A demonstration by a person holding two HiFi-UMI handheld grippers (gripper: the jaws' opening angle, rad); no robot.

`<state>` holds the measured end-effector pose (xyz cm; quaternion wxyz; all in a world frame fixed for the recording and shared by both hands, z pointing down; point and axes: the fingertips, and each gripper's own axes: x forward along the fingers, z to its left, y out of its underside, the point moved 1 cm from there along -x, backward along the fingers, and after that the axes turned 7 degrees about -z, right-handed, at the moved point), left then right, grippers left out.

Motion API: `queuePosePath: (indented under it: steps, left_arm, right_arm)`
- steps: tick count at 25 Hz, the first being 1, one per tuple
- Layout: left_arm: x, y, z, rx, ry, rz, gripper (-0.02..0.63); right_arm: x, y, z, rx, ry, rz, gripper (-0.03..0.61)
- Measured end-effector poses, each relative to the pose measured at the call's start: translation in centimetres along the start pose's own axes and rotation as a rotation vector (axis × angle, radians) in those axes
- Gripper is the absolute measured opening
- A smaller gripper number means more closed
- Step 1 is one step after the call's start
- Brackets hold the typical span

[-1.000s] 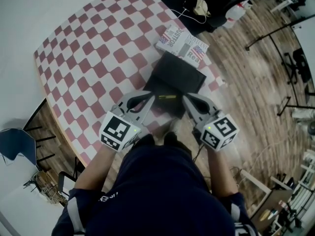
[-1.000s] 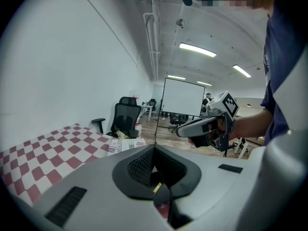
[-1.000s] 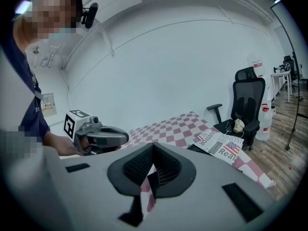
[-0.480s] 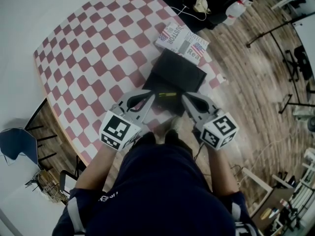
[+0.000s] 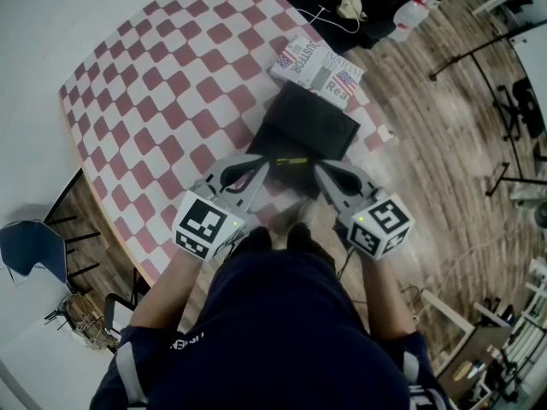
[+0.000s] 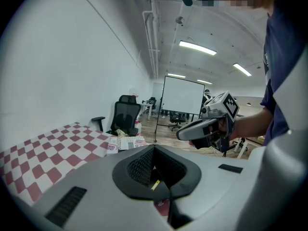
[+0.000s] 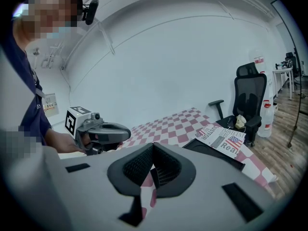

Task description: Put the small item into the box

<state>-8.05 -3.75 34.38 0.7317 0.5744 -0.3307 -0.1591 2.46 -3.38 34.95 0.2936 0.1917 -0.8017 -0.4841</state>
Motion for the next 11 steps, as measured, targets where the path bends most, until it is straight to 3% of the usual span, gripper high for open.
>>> queuePosePath:
  steps: [11]
  left_arm:
    - [-0.37,0.68,-0.18,-0.004,-0.006,0.012,0.031]
  right_arm:
    - [-0.47,0.66,0.26,0.01,0.002,0.006,0.015]
